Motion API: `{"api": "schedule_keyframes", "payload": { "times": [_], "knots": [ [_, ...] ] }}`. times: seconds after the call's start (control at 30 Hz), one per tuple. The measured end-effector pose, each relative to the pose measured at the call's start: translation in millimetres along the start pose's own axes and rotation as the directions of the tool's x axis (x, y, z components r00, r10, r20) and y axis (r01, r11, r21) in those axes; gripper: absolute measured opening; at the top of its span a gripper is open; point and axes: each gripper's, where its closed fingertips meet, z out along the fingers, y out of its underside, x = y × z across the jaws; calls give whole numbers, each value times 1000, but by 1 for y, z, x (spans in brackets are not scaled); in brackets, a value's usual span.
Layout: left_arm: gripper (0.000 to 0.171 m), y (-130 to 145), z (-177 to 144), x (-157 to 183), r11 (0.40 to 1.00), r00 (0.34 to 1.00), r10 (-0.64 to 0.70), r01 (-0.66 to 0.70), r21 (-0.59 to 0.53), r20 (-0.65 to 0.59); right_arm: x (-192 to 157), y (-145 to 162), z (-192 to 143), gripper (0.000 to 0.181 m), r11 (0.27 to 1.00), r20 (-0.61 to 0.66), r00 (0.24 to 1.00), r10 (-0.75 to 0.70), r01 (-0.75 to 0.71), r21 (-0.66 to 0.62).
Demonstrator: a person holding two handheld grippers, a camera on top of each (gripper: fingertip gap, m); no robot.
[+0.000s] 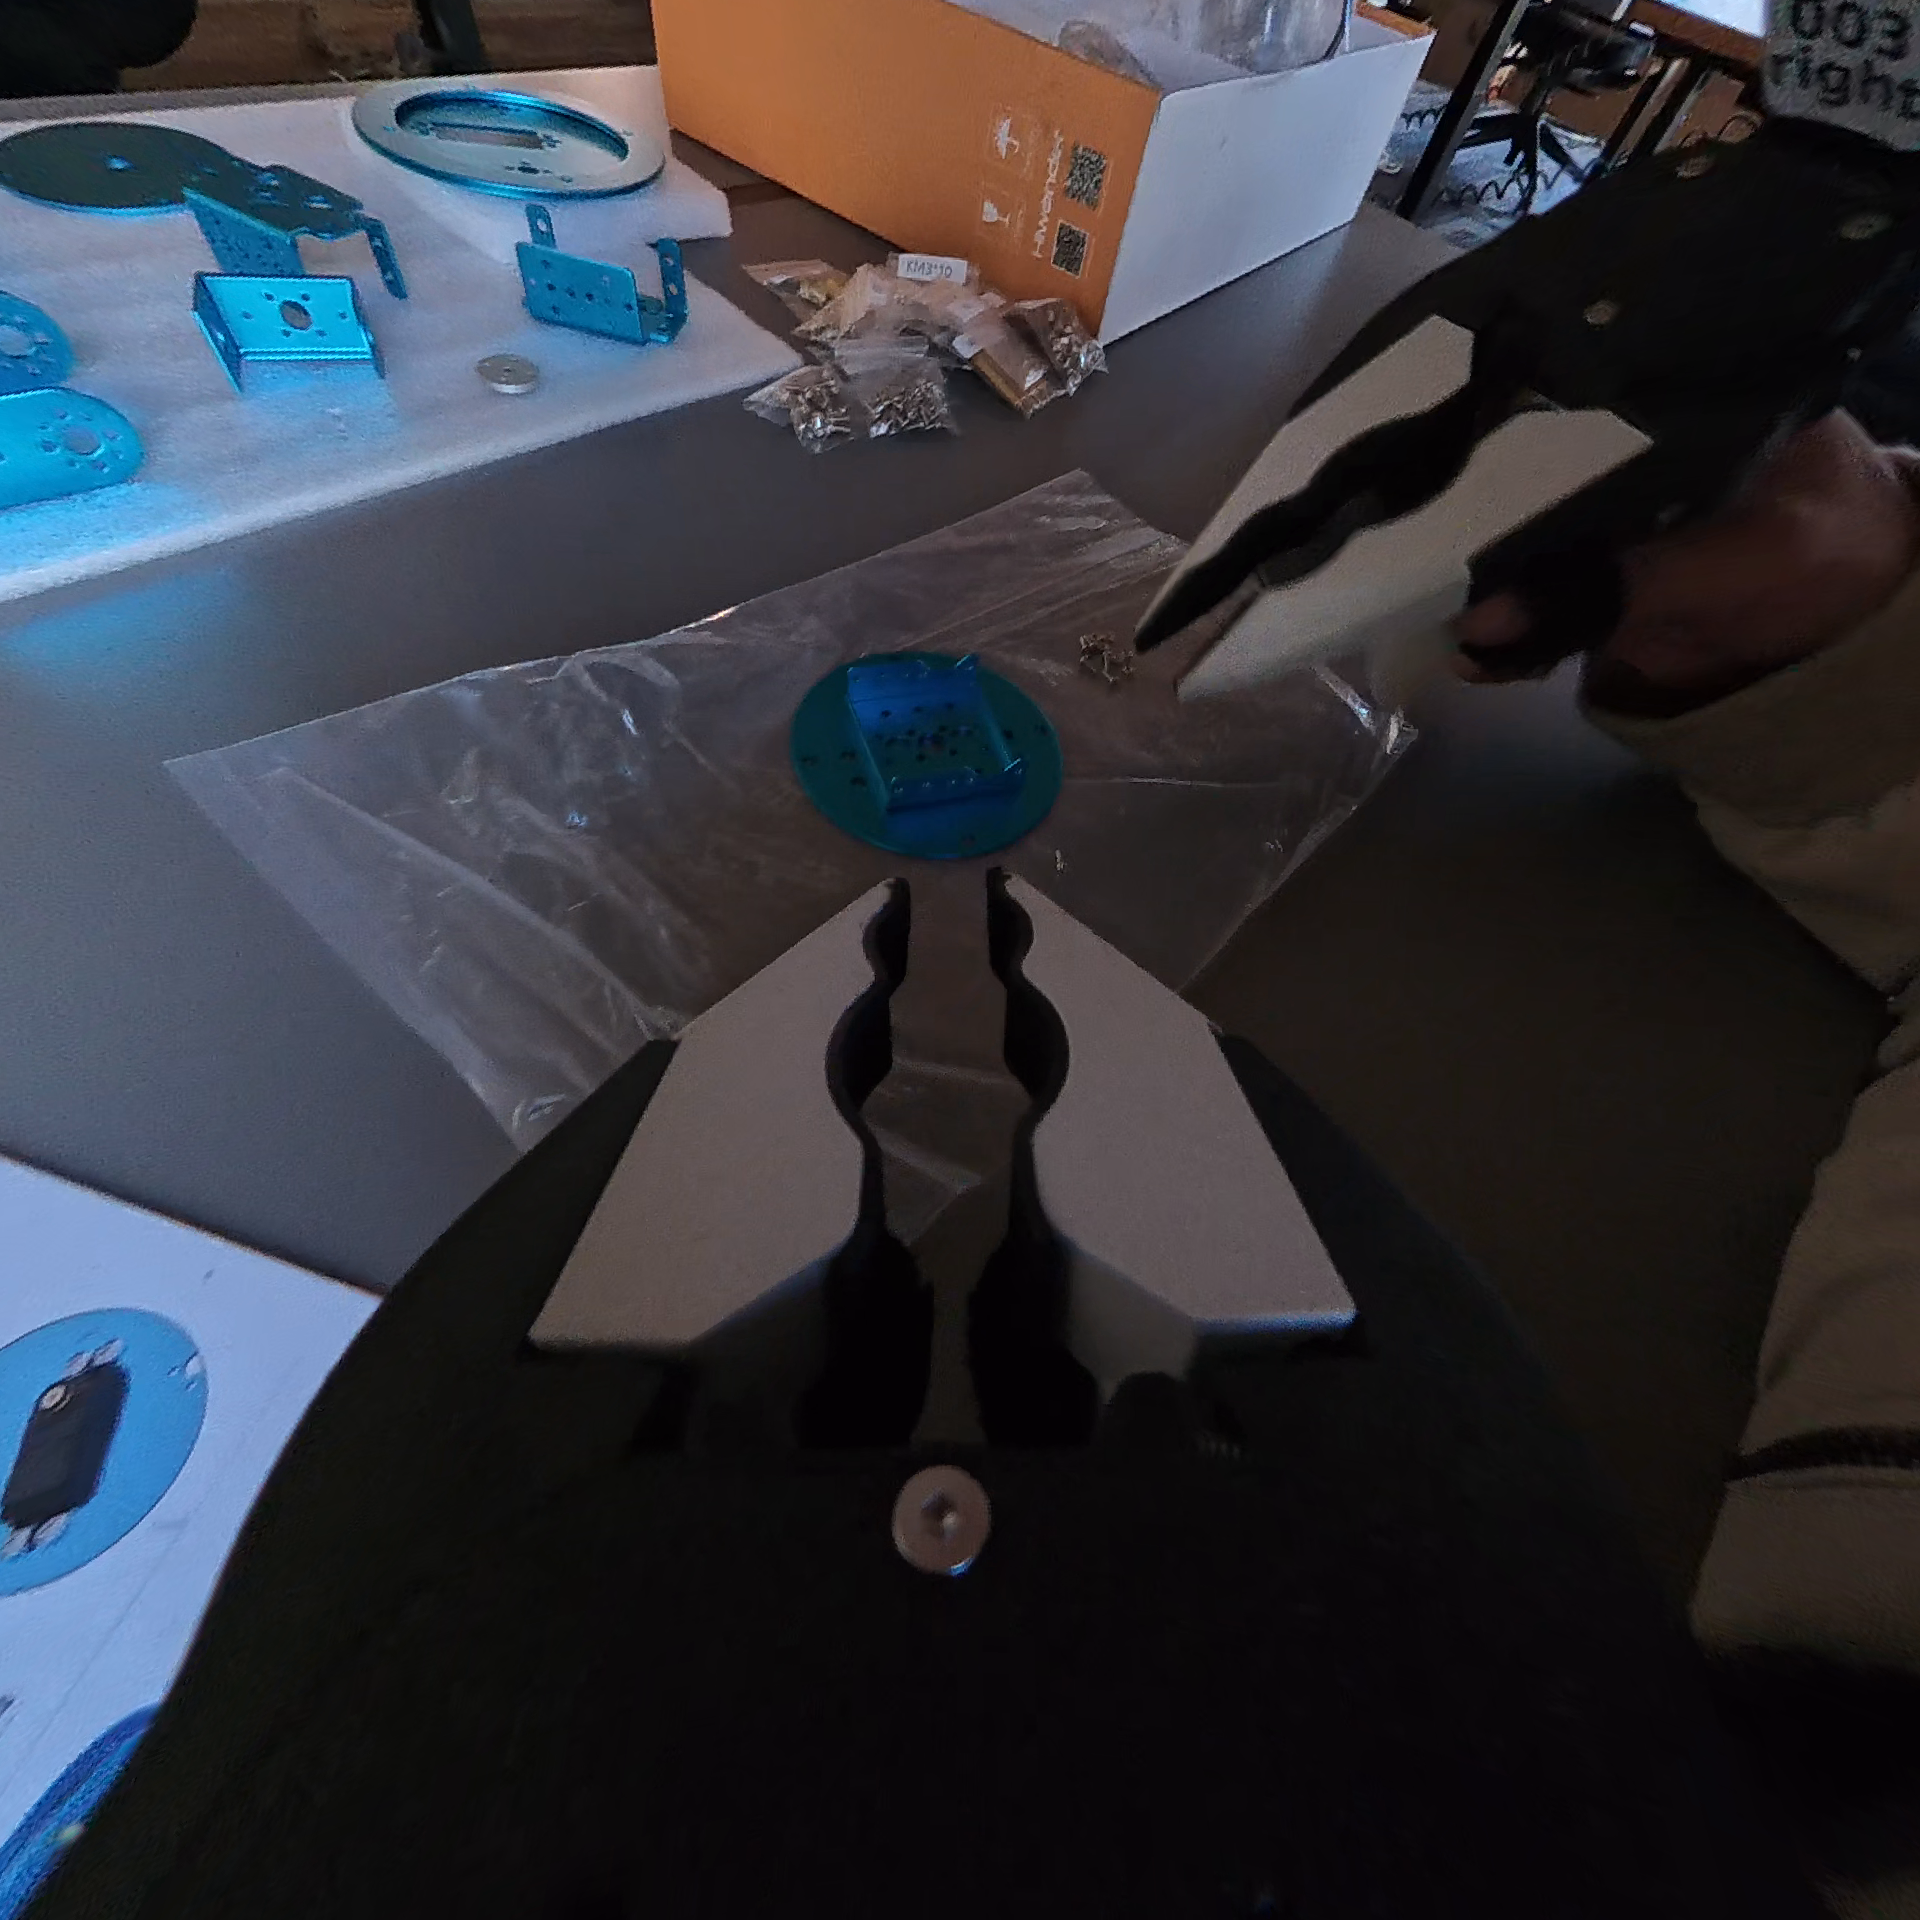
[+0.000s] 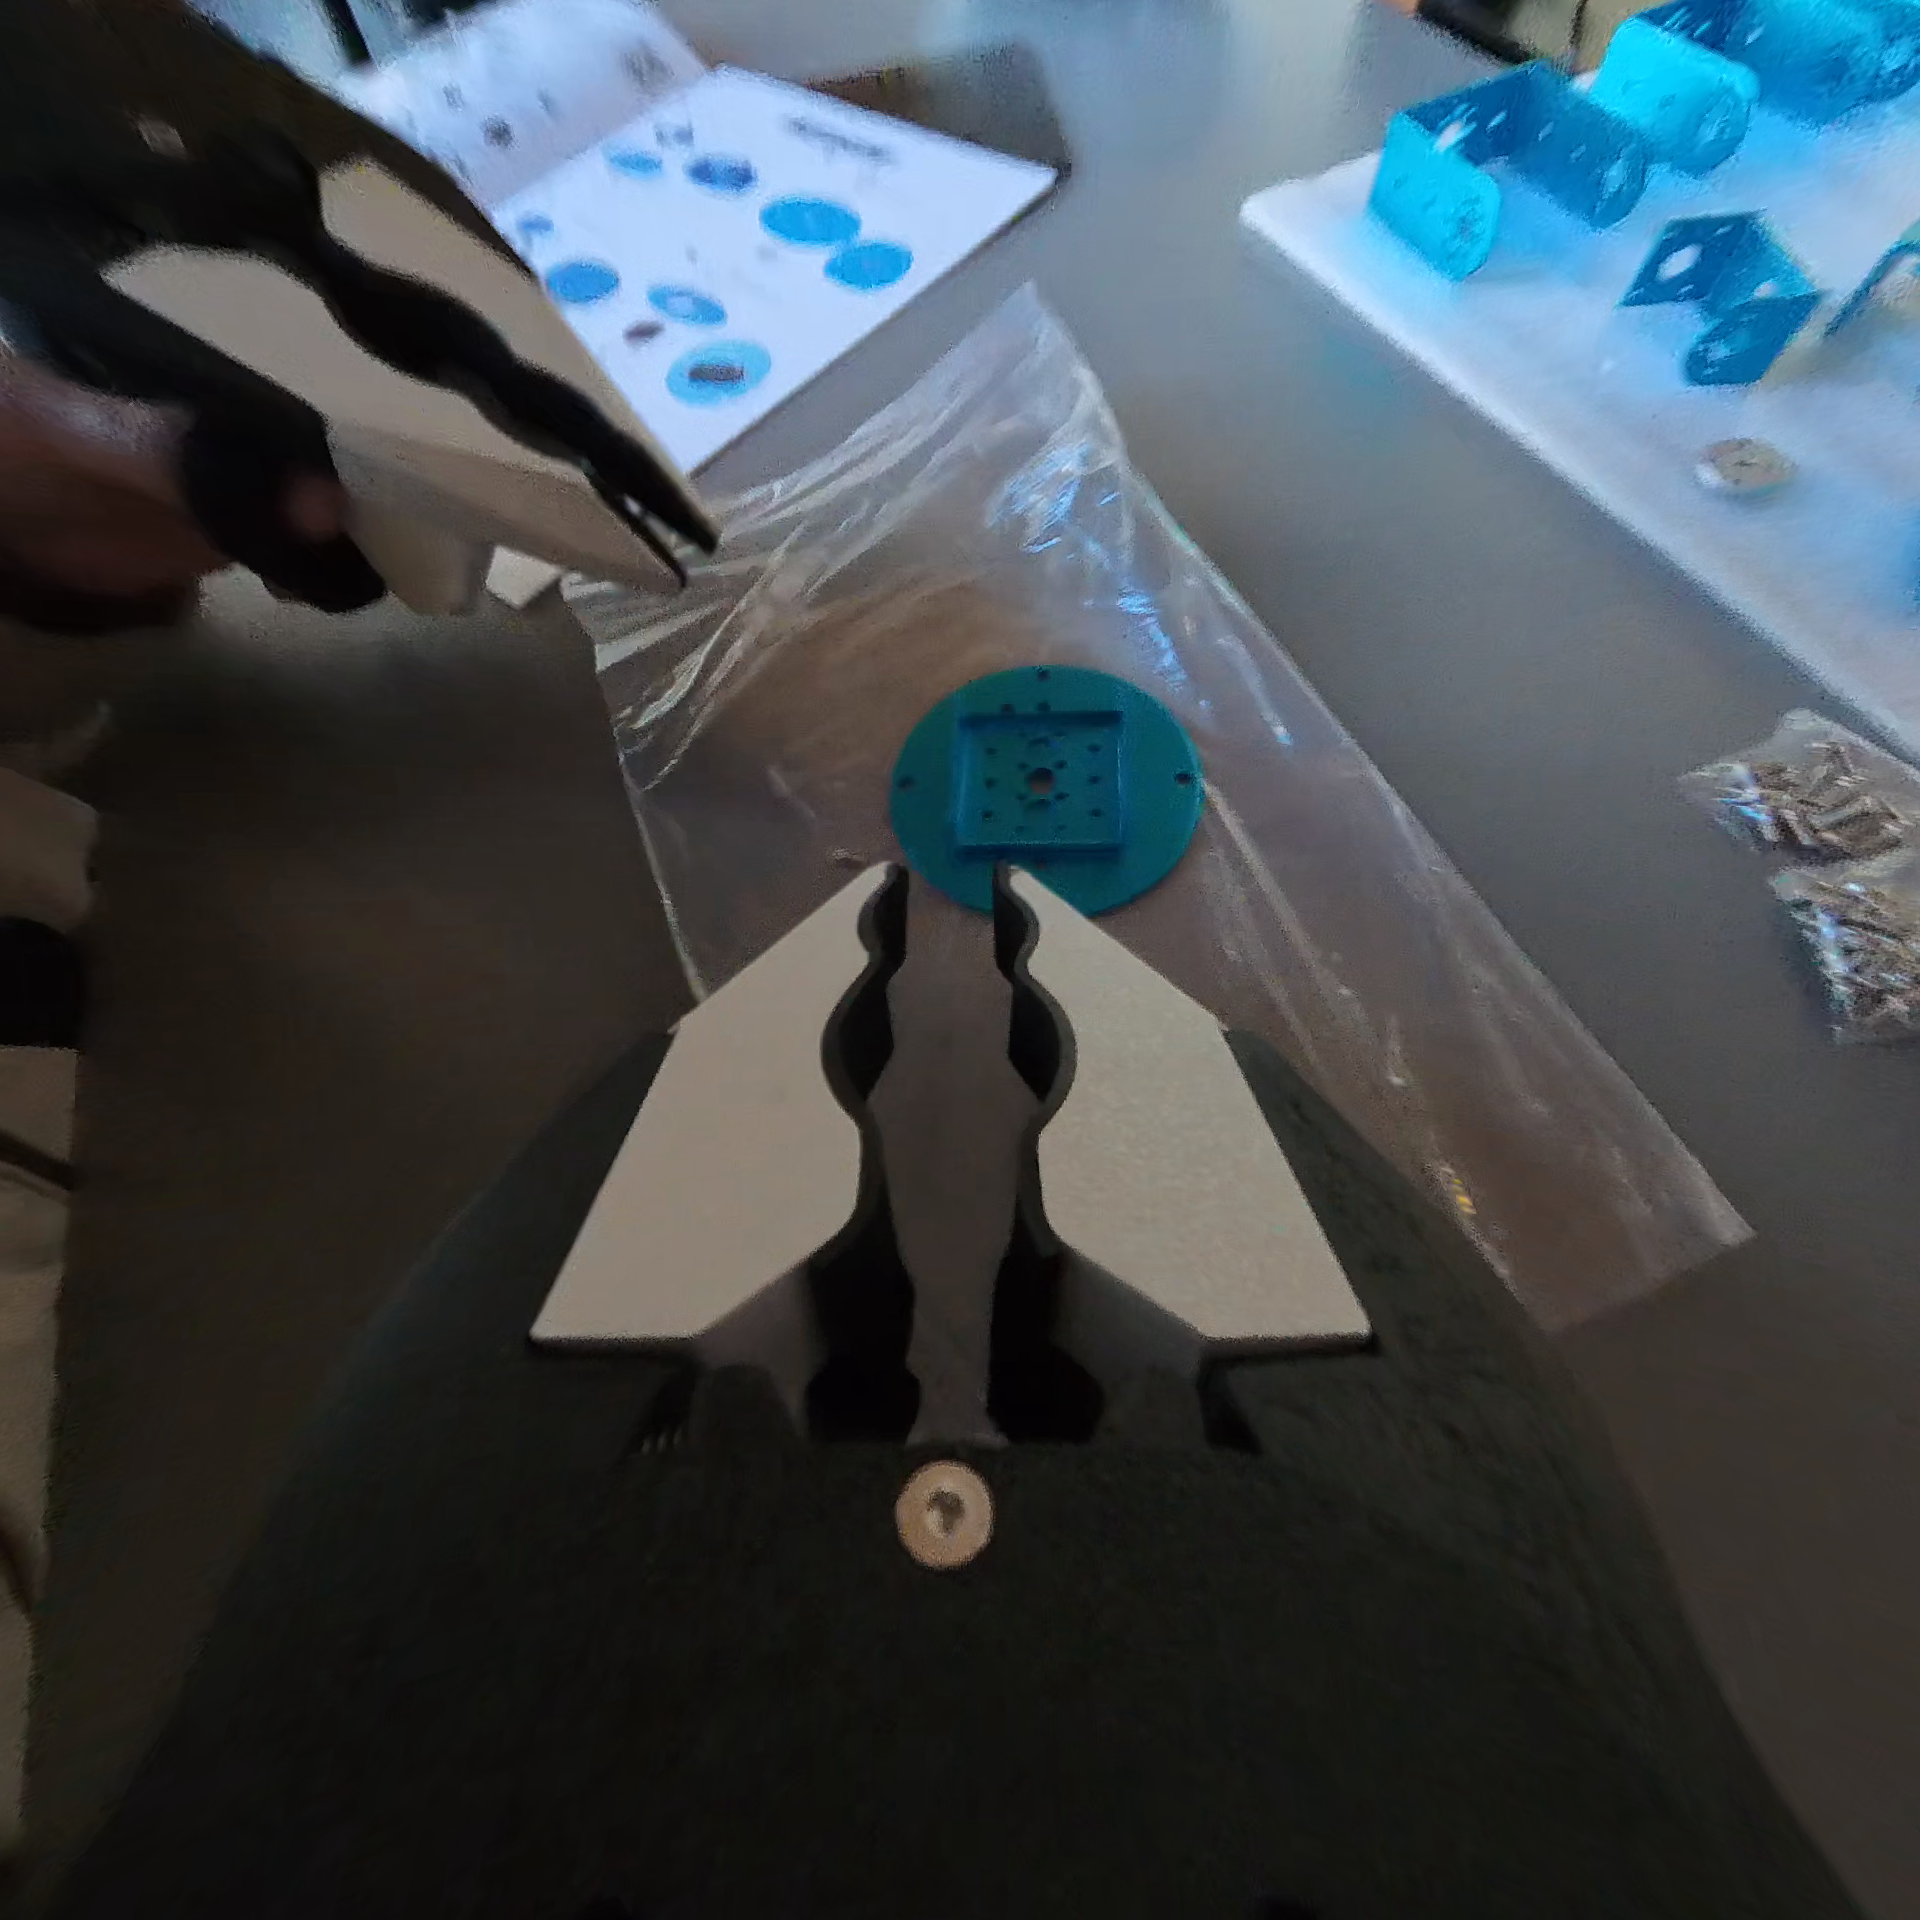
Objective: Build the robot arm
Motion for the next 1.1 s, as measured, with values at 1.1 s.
{"api": "schedule_keyframes", "payload": {
  "times": [1.1],
  "knots": [
    [14, 3, -37, -8, 995, 998, -61, 62, 81, -9, -28, 10, 56, 9, 985, -93, 993, -75, 59, -163]
  ]
}}
